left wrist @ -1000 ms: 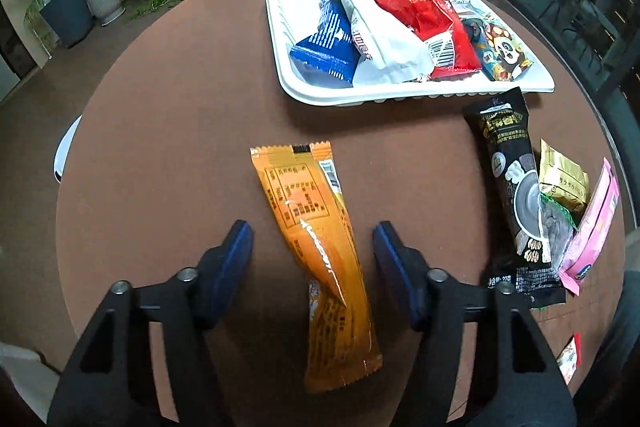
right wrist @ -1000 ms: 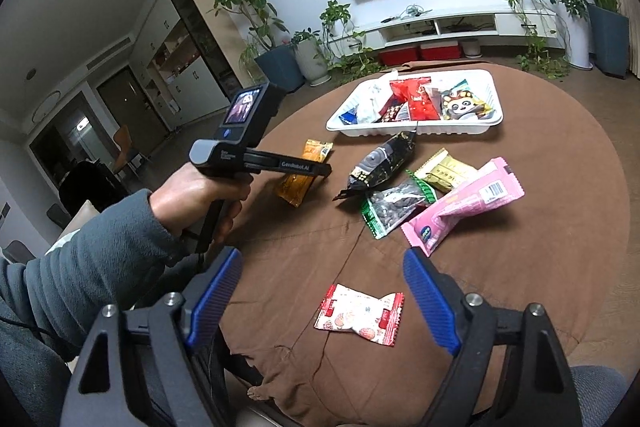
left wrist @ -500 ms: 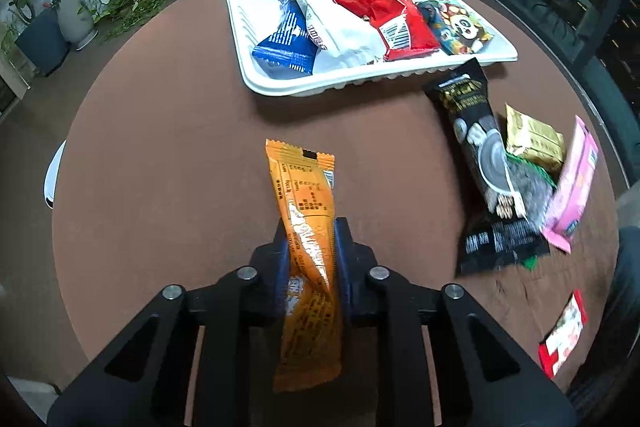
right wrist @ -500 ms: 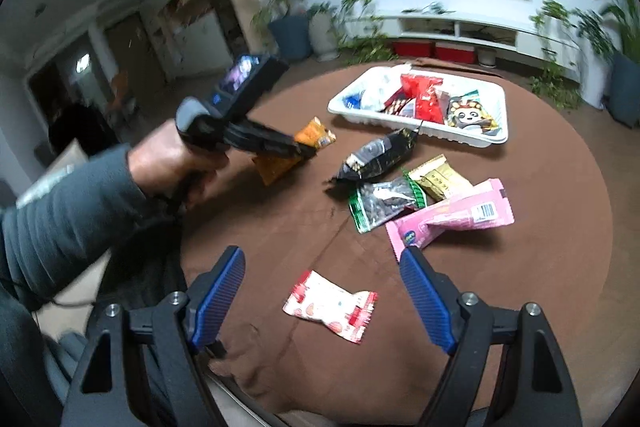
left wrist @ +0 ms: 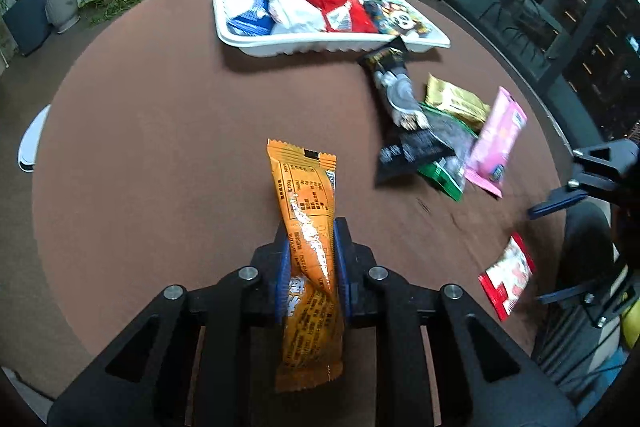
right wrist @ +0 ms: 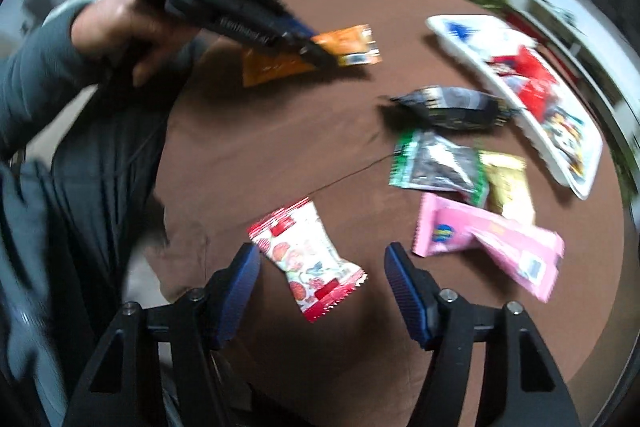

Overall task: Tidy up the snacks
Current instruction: 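Grasp the orange bar with the left tool while the right tool grasps the strawberry candy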

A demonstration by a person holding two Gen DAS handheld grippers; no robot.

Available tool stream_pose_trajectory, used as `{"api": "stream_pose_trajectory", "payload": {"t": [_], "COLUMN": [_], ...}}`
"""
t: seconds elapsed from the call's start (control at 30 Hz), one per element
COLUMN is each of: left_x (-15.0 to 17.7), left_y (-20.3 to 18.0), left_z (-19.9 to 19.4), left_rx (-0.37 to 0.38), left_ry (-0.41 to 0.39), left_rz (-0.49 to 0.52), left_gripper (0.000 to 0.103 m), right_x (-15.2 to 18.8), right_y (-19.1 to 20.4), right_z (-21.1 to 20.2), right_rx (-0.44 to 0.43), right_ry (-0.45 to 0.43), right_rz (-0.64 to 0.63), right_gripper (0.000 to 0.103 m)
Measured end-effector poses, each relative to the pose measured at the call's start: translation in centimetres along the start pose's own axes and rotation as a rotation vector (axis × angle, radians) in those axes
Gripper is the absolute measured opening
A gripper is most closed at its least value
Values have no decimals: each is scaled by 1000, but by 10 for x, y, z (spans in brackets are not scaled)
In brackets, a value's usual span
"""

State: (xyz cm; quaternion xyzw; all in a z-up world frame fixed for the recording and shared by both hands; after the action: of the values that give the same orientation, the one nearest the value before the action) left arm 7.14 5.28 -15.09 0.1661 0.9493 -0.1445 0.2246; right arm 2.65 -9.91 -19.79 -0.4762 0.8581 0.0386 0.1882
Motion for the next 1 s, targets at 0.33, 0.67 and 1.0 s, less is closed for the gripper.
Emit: {"api": "stream_pose_trajectory", "payload": {"t": [0.33, 0.67, 1.0], "left_x": [11, 11, 13], "left_y": [-12, -11, -13], "left_z": [8, 7, 8], "left_rx": [41, 47, 36], "left_ry": [17, 16, 13], "left_rz": [11, 14, 26], "left_gripper": [18, 18, 18], "right_x": [-6, -6, -10], "right_y": [8, 9, 13], "right_z": [28, 32, 34], "right_rx": [-67, -98, -72], "right_ry": [114, 166, 193], "right_rz": [-120, -155, -159], "right_gripper": [60, 59, 44]}}
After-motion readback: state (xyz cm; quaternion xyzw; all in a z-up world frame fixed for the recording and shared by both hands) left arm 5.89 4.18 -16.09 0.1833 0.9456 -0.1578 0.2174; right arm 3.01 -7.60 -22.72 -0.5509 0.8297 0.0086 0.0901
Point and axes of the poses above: each gripper's, at about its wrist camera, not at the fingertips, and z roughly the way its jaws point, y to its left, x to its underside, the point moved 7 cm from there along z, roughly the way its jaws point, and after that the axes turned 4 degrees about -z, right-handed, at the moved point
